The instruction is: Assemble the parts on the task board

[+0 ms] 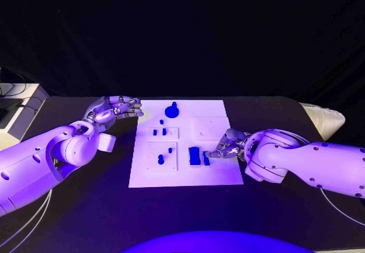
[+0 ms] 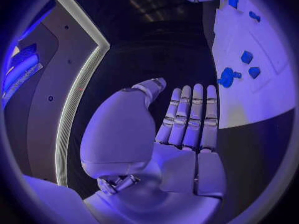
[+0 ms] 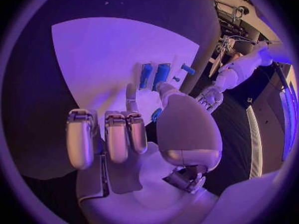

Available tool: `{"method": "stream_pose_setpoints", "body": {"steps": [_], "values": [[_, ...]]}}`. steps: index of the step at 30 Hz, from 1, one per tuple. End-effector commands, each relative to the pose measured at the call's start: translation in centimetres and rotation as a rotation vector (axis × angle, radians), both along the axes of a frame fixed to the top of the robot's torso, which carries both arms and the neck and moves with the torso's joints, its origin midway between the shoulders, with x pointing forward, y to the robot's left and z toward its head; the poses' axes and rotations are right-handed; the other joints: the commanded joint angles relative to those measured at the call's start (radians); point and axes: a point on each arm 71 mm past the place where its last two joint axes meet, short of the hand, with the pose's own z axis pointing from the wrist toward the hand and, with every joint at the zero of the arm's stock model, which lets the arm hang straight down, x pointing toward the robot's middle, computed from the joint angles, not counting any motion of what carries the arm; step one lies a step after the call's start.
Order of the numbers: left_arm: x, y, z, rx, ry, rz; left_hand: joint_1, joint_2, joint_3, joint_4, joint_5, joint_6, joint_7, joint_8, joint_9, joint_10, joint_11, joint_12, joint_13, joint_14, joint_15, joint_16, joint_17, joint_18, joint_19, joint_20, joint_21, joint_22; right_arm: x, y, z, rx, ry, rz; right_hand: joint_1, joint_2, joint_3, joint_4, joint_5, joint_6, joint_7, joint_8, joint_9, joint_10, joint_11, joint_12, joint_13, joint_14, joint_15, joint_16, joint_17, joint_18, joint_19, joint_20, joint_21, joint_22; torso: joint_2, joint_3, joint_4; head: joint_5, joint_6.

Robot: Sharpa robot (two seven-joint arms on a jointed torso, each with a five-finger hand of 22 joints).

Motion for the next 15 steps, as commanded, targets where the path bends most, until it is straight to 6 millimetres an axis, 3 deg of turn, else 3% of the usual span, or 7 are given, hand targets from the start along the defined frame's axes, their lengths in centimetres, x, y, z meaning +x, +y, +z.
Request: {"method": "stream_pose_setpoints", "body": {"steps": [1, 2, 6, 15], "values": [[-0.03, -0.26, 0.06, -0.008, -0.007, -0.017, 0.003, 0.002, -0.006, -0.001, -0.006, -0.009, 0.001, -0.001, -0.001, -0.001, 0.0, -0.003, 0.002, -0.009, 0.001, 0.006, 0.001, 0.011, 0.006, -0.003, -0.003, -0.001, -0.21, 0.13, 0.2, 0.056, -0.018, 0.046, 0.043, 0.017, -0.017, -0.002, -0.033, -0.006, 0.0, 0.006, -0.003, 0.101, -0.008, -0.001, 0.262, 0.105, -0.007, 0.002, 0.258, -0.015, 0.088, -0.007, 0.006, 0.243, 0.001, 0.0004, 0.0001, 0.0, 0.001], [-0.03, -0.27, 0.04, -0.008, -0.006, -0.017, 0.003, 0.002, -0.006, -0.001, -0.006, -0.009, 0.001, -0.001, -0.001, -0.001, 0.0, -0.003, 0.002, -0.009, 0.001, 0.006, 0.001, 0.011, 0.006, -0.003, -0.003, -0.001, -0.31, 0.09, 0.19, 0.071, -0.011, 0.057, 0.068, 0.021, -0.017, -0.004, -0.048, -0.006, -0.001, 0.007, -0.003, 0.102, -0.008, 0.0, 0.262, 0.105, -0.007, 0.003, 0.26, -0.015, 0.088, -0.008, 0.008, 0.244, 0.001, 0.0007, 0.0002, 0.0, 0.001], [-0.04, -0.24, 0.01, -0.007, -0.006, -0.017, 0.003, 0.002, -0.006, -0.001, -0.006, -0.009, 0.001, -0.001, -0.001, -0.001, 0.0, -0.003, 0.002, -0.009, 0.001, 0.006, 0.001, 0.011, 0.006, -0.003, -0.003, -0.001, -0.72, 0.0, 0.05, 0.108, 0.009, 0.09, 0.207, 0.029, -0.007, -0.01, -0.186, 0.01, -0.008, 0.023, -0.007, 0.103, -0.014, 0.002, 0.263, 0.105, -0.011, 0.003, 0.261, -0.016, 0.089, -0.01, 0.012, 0.245, 0.001, 0.0002, -0.0015, 0.0, 0.0], [-0.05, -0.25, -0.06, -0.007, -0.005, -0.018, 0.003, 0.002, -0.006, -0.001, -0.006, -0.009, 0.001, -0.001, -0.001, -0.001, 0.0, -0.003, 0.002, -0.009, 0.001, 0.006, 0.001, 0.011, 0.006, -0.003, -0.003, -0.001, -1.11, -0.13, -0.61, 0.104, 0.025, 0.103, 0.314, 0.028, 0.007, -0.013, -0.239, 0.059, -0.041, 0.092, 0.017, 0.103, -0.041, 0.002, 0.263, 0.106, -0.034, 0.004, 0.263, -0.016, 0.09, -0.028, 0.016, 0.246, 0.0, -0.0003, -0.0009, -0.003, -0.001]]}}
